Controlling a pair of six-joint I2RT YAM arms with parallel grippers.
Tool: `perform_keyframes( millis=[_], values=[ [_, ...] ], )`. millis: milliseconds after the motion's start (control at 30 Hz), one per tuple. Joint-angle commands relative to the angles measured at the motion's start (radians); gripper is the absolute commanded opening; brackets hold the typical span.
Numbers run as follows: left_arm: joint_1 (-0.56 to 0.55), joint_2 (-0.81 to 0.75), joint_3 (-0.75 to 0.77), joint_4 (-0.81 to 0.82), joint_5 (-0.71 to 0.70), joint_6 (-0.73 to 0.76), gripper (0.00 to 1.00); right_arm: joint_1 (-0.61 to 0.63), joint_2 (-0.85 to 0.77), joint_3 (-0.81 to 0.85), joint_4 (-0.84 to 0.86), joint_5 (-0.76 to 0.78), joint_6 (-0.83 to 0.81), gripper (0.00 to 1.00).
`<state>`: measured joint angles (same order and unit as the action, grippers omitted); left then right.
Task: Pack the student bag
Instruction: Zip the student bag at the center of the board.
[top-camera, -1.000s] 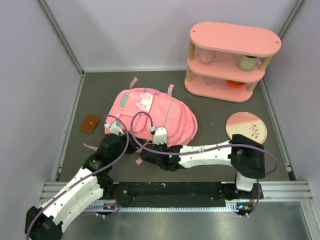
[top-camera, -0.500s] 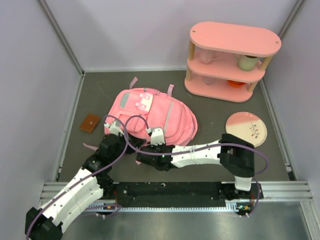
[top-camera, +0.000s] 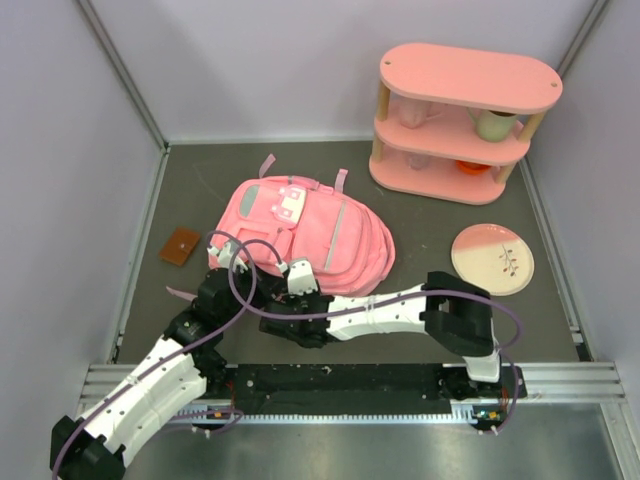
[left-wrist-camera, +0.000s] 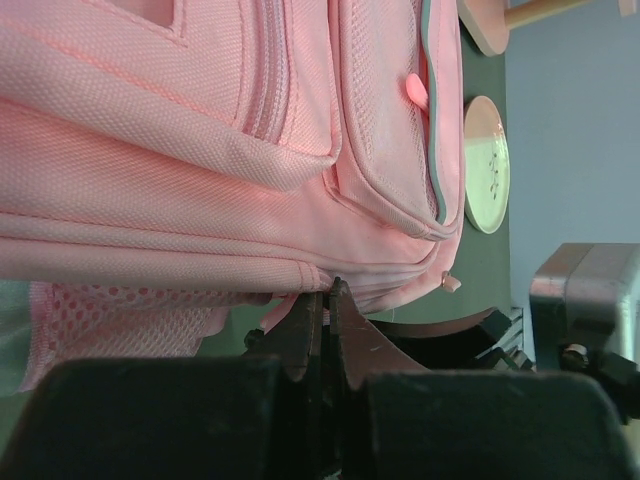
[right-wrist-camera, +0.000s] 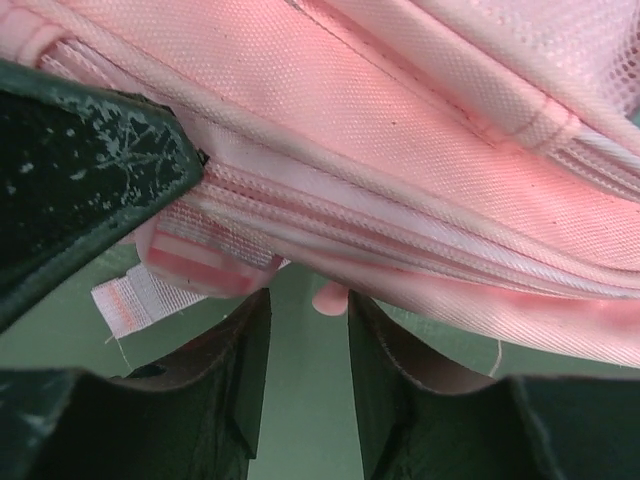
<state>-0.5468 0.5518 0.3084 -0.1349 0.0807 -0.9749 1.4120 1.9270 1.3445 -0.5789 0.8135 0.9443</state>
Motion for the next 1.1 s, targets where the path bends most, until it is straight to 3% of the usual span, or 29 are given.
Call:
perform_keyframes(
  millis=[0, 433, 600, 633, 933, 1067],
  values=[
    [-0.01, -0.021, 0.031, 0.075, 0.028, 0.005, 0.0, 0.011, 0.044, 0.064, -0.047, 0.055, 0.004, 0.34],
    [-0.01, -0.049, 0.017, 0.075, 0.033, -0.007, 0.0, -0.028, 0.05, 0.021, -0.088, 0.102, 0.073, 0.27],
    [-0.01, -0.053, 0.008, 0.075, 0.027, -0.01, 0.0, -0.03, 0.027, 0.005, -0.087, 0.108, 0.085, 0.01],
    [-0.01, -0.053, 0.008, 0.075, 0.025, -0.01, 0.0, -0.03, 0.024, 0.001, -0.085, 0.11, 0.091, 0.0],
    [-0.01, -0.058, 0.008, 0.067, 0.018, -0.002, 0.0, -0.03, -0.132, -0.136, -0.038, 0.087, 0.171, 0.01],
    [-0.01, -0.061, 0.005, 0.066, 0.011, -0.002, 0.0, -0.03, -0.293, -0.302, 0.107, 0.063, 0.169, 0.18]
  ],
)
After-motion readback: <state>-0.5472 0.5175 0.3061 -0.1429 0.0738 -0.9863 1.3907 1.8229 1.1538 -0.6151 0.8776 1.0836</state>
